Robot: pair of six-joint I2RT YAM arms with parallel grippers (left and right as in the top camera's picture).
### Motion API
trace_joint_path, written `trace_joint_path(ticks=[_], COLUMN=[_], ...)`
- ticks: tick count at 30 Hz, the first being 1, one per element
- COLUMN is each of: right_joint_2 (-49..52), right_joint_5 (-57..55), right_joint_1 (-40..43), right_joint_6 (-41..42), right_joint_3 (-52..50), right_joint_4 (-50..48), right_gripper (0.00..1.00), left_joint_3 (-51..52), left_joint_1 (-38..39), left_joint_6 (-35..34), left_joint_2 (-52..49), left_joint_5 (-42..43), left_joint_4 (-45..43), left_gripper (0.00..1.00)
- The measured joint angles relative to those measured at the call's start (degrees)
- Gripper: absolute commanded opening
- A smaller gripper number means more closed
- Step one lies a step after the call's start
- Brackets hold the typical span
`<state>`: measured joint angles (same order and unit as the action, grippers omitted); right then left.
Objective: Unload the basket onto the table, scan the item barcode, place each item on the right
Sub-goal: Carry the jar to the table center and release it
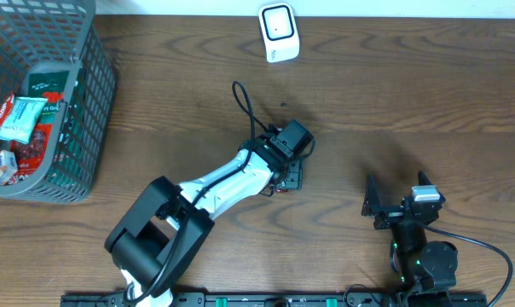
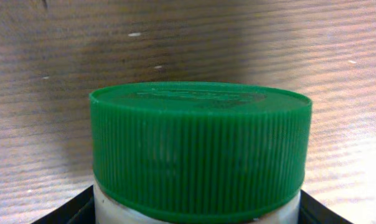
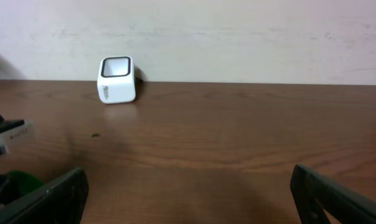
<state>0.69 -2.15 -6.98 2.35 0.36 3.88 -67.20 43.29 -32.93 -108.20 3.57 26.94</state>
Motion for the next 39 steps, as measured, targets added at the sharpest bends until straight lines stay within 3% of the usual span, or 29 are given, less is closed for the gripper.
trace_joint_path(ticks=[7, 17, 39], right_joint_2=[0.0, 0.0, 0.0], right_joint_5=[0.0, 0.0, 0.0], right_joint_1=[0.0, 0.0, 0.0], right_joint_6=[0.0, 0.0, 0.0], right_joint_3=[0.0, 0.0, 0.0], right_joint_4=[0.0, 0.0, 0.0], right_gripper=[0.99, 0.99, 0.99], left_joint_3=[0.0, 0.0, -1.6], left_joint_1=[0.4, 0.4, 0.4], left_joint_6=[-1.8, -1.9, 2.2], left_joint_2=[-0.2, -0.2, 3.2], left_joint_5=[-0.6, -0.6, -3.4], left_joint_4=[-0.5, -0.5, -0.1], left_gripper=[0.77, 0.94, 0.95])
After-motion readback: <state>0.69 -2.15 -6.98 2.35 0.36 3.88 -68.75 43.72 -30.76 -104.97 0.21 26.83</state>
